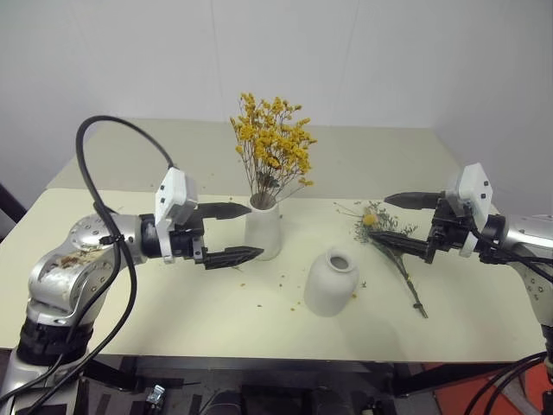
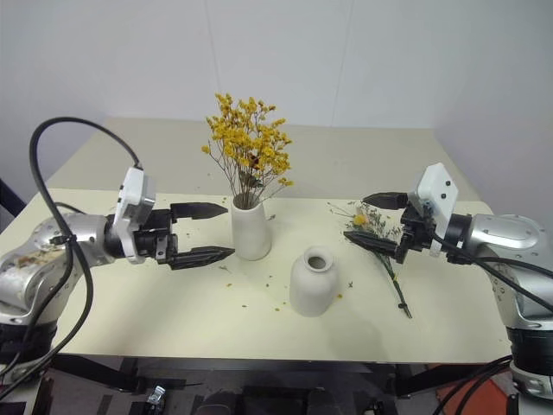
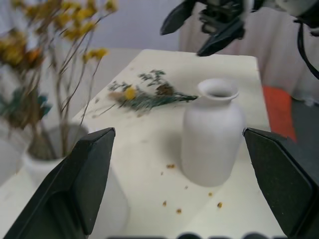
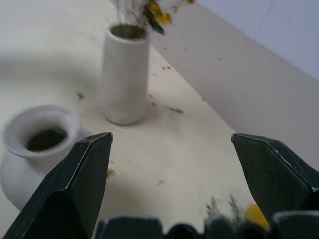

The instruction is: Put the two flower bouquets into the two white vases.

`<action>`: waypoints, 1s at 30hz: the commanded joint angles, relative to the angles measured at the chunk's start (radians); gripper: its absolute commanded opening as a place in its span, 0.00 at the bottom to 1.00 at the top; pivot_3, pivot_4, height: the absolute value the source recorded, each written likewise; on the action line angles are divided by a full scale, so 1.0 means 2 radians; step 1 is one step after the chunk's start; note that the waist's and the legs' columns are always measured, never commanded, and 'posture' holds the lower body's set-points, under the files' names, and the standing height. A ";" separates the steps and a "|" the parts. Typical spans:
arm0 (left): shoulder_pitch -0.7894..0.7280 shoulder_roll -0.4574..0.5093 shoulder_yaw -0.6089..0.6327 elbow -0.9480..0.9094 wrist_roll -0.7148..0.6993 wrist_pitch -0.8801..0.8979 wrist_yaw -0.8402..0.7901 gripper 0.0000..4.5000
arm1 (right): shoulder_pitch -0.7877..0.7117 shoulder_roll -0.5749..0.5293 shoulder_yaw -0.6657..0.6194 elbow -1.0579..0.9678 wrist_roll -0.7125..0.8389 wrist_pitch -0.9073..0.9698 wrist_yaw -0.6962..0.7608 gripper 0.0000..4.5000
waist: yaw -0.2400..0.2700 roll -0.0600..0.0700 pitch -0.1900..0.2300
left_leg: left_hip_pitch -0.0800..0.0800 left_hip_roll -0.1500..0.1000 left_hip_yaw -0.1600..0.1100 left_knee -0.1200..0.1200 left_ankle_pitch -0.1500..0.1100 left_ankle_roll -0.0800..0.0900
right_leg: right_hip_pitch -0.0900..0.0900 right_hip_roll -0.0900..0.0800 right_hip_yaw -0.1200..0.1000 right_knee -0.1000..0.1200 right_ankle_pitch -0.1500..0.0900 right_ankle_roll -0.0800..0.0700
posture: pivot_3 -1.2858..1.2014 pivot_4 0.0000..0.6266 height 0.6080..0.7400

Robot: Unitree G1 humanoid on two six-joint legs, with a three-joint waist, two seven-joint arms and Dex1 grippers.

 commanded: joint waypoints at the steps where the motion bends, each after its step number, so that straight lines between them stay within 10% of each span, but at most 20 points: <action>1: -0.049 -0.023 -0.028 0.026 0.001 -0.002 -0.011 0.99 | 0.002 -0.027 -0.006 -0.001 -0.036 0.030 -0.036 1.00 | 0.000 0.000 0.000 | 0.000 0.000 0.000 0.000 0.000 0.000 | 0.000 0.000 0.000 0.000 0.000 0.000 | 0.52 0.24 1.00; 15: -0.198 -0.052 -0.145 0.082 0.037 0.074 -0.064 0.99 | -0.111 -0.046 0.099 0.048 -0.064 0.395 -0.146 1.00 | -0.007 0.000 0.000 | 0.000 0.000 0.000 0.000 0.000 0.000 | 0.000 0.000 0.000 0.000 0.000 0.000 | 0.52 0.24 1.00; 30: -0.222 -0.067 -0.171 0.084 0.054 0.102 -0.080 0.99 | -0.189 -0.017 0.238 0.163 -0.083 0.418 -0.105 1.00 | -0.009 0.000 0.000 | -0.001 0.000 0.000 0.000 0.000 0.001 | -0.001 0.000 0.001 0.000 0.000 0.000 | 0.52 0.24 1.00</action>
